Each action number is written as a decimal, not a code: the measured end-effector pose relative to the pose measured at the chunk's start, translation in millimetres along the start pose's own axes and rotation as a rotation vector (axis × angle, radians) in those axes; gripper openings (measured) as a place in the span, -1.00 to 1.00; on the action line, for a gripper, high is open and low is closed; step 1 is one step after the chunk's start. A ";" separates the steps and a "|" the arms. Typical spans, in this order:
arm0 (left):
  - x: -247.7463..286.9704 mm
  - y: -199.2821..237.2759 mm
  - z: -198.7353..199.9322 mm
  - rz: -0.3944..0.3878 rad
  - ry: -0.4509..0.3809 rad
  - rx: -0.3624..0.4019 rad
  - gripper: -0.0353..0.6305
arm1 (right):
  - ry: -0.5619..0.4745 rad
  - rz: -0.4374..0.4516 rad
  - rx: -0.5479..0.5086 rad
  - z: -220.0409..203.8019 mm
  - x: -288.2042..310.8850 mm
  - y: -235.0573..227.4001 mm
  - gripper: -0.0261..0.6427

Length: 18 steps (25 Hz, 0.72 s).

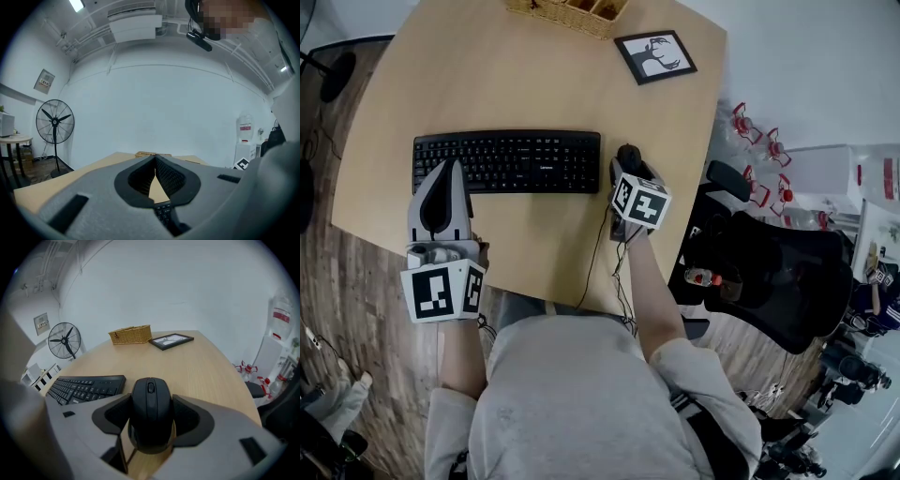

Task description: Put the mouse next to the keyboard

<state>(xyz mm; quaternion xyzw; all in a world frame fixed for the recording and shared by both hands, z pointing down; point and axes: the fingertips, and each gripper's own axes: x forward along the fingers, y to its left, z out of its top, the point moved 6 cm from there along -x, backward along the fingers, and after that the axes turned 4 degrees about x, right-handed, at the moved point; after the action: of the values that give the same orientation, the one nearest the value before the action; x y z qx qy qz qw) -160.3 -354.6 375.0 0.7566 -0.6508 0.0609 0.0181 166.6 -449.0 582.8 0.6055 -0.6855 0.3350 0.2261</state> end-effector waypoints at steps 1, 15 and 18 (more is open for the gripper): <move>-0.4 0.7 -0.6 0.003 0.002 0.001 -0.86 | 0.006 -0.005 -0.002 -1.0 1.6 0.3 -0.14; -4.8 10.5 -6.3 0.035 0.020 -0.006 -0.86 | 0.045 -0.054 -0.081 -1.4 12.6 12.6 -0.14; -7.1 11.4 -5.9 0.038 0.020 -0.003 -0.86 | 0.053 -0.064 -0.109 -2.8 14.3 14.8 -0.14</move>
<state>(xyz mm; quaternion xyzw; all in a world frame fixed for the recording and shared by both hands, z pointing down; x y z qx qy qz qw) -173.0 -348.8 379.4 0.7433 -0.6651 0.0679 0.0247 149.4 -456.0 592.2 0.6046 -0.6770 0.3057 0.2875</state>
